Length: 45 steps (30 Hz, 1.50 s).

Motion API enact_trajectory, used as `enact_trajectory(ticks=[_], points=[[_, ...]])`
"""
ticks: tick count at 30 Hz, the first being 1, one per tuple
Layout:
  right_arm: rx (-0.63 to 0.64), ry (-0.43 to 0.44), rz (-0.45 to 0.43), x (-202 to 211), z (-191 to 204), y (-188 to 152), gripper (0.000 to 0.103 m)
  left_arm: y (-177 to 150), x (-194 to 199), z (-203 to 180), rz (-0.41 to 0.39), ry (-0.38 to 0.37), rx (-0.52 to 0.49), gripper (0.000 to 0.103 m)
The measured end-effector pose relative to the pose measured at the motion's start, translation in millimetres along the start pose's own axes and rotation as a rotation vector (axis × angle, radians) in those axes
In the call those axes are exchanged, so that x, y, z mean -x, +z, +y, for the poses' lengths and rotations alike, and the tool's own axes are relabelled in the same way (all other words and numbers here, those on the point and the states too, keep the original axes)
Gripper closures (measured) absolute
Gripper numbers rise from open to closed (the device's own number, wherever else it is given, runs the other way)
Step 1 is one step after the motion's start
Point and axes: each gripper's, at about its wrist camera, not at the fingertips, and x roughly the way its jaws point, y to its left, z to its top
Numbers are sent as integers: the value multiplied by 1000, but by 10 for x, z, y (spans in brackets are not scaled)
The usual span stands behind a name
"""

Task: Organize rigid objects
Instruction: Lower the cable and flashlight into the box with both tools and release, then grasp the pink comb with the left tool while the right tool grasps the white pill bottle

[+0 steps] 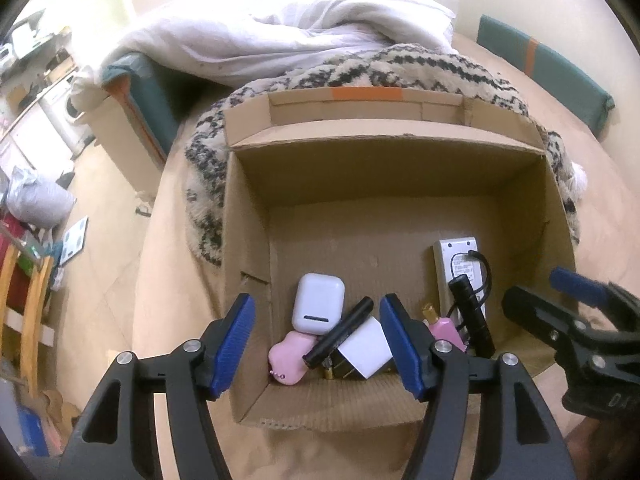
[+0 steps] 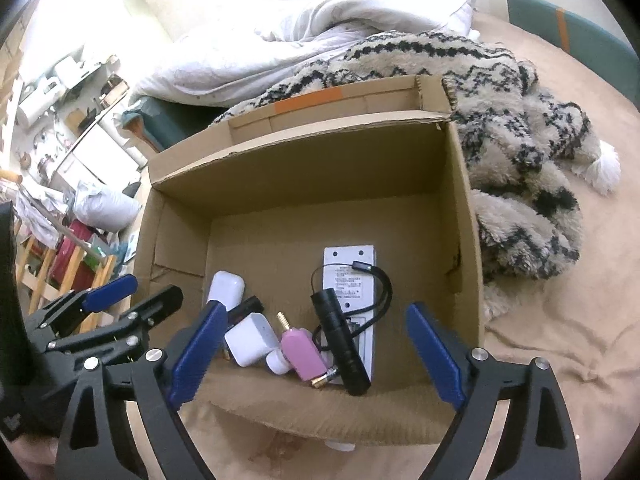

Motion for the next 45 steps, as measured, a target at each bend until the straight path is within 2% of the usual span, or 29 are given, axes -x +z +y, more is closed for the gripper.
enact_trajectory(ticks=[7, 14, 20, 24, 31, 34, 36, 38, 41, 43, 45], points=[[1, 6, -20, 230, 17, -140, 6, -136, 177, 132, 22, -24, 51, 41], [-20, 16, 25, 312, 27, -419, 6, -418, 207, 231, 99, -40, 104, 40], [-92, 66, 95, 271, -42, -622, 6, -590, 232, 232, 135, -3, 105, 40], [-125, 61, 159, 123, -69, -688, 6, -668, 201, 235, 155, 13, 116, 40], [-182, -38, 301, -340, -198, -767, 7, -747, 91, 275, 221, -13, 172, 40], [-202, -65, 347, -539, -251, -749, 26, -739, 77, 254, 229, -23, 175, 40], [-217, -74, 351, -642, -271, -734, 29, -726, 79, 239, 228, -38, 182, 40], [-216, -89, 371, -759, -268, -737, 49, -716, 80, 222, 226, -43, 182, 40], [-197, -125, 370, -832, -243, -751, 61, -725, 68, 198, 229, -42, 175, 40], [-185, -140, 363, -811, -224, -761, 74, -744, 46, 190, 235, -40, 169, 40], [-202, -131, 357, -758, -246, -792, 74, -766, 24, 180, 242, -37, 164, 40]])
